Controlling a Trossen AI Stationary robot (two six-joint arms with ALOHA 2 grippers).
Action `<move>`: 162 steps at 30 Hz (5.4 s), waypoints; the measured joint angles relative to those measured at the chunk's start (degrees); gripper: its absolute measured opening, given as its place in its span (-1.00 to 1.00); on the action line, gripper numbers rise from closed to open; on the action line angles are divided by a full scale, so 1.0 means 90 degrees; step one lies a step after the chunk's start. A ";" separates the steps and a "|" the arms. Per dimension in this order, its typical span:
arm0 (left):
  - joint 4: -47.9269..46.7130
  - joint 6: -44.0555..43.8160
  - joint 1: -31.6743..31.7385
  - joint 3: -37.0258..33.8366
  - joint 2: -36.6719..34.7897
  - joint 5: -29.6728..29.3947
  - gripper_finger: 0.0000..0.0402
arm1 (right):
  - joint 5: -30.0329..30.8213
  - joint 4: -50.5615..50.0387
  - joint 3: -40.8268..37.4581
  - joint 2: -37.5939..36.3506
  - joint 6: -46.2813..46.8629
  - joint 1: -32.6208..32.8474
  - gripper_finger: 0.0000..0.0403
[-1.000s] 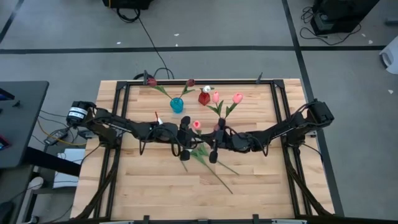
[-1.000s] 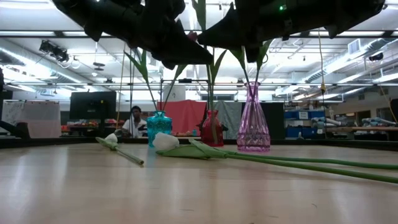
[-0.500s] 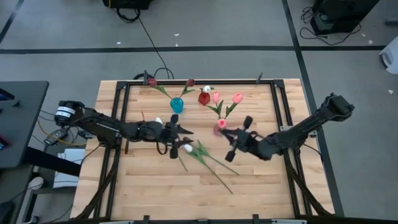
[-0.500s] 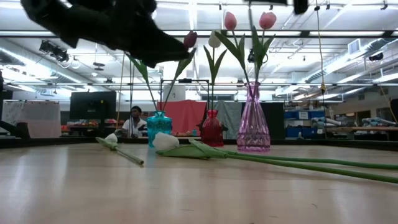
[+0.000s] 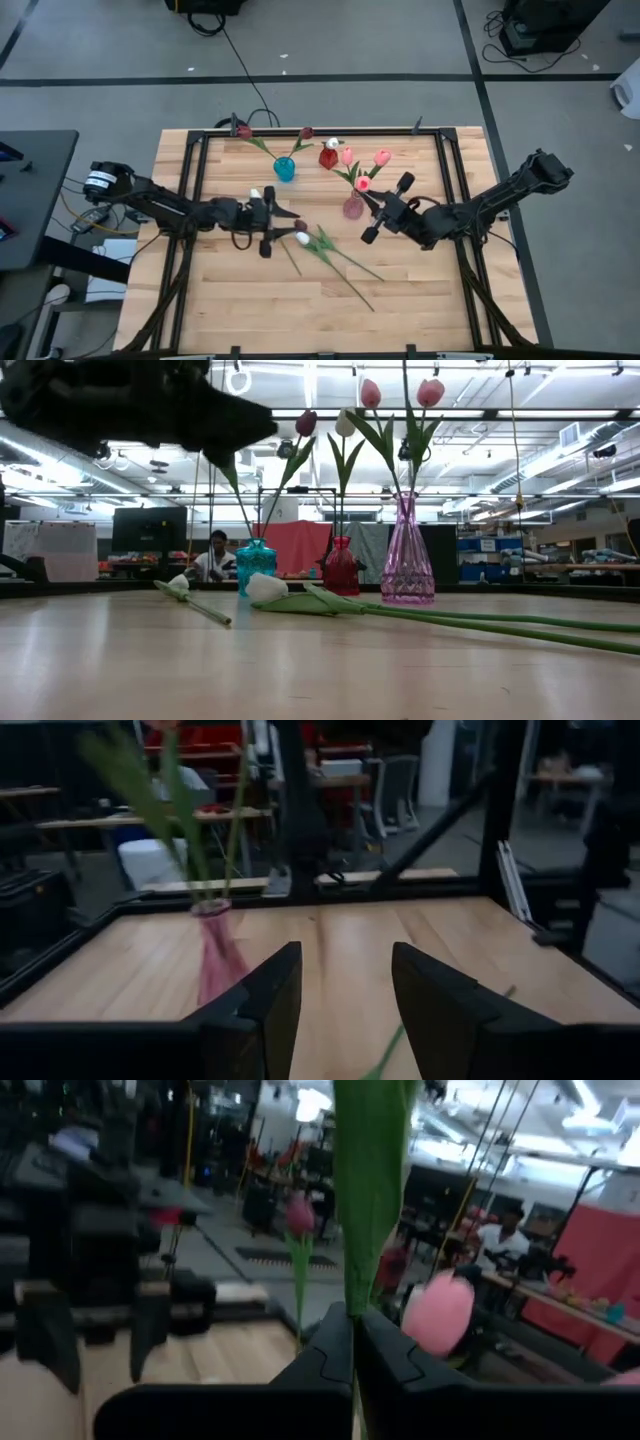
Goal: Sort flowers into vase by color
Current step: Put the pink tulip into the violet vase, then put the right white tulip into the red vase
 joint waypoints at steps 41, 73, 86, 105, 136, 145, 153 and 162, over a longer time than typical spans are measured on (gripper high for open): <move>0.0124 -0.0731 -0.0078 -0.0461 -0.0063 -0.0021 -0.19 | -0.1211 -0.3037 -0.0567 0.0220 0.4602 -0.0728 -0.08; -0.4561 -0.0039 -0.0164 -0.0461 -0.4288 -0.1506 -0.19 | -0.3444 -0.8174 0.1120 0.0186 0.7855 -0.0312 -0.05; -0.4605 0.0335 -0.0648 -0.0461 -0.4882 -0.1888 -0.19 | -0.3512 -0.7024 0.1124 0.1346 0.8302 0.0291 -0.05; -0.4072 -0.0300 -0.0706 -0.1199 -0.4813 -0.2094 -0.19 | -0.3921 -0.6575 0.1897 0.2790 0.8185 0.0423 -0.22; -0.4129 -0.0472 -0.0706 -0.1199 -0.4809 -0.2049 -0.19 | -0.3209 -0.4576 0.1897 0.4537 0.7146 0.0426 -0.22; -0.4143 -0.0601 -0.0706 -0.1199 -0.4809 -0.2046 -0.19 | -0.2539 -0.4600 0.1899 0.4654 0.7096 0.0398 -0.44; -0.4134 -0.0611 -0.0706 -0.1199 -0.4809 -0.2046 -0.19 | -0.2536 -0.4926 0.1906 0.4643 0.7565 0.0396 -0.94; -0.3957 -0.1297 -0.0704 -0.1249 -0.4722 -0.1471 -0.19 | -0.1926 -0.5399 0.1894 0.3730 0.7307 0.0506 -0.98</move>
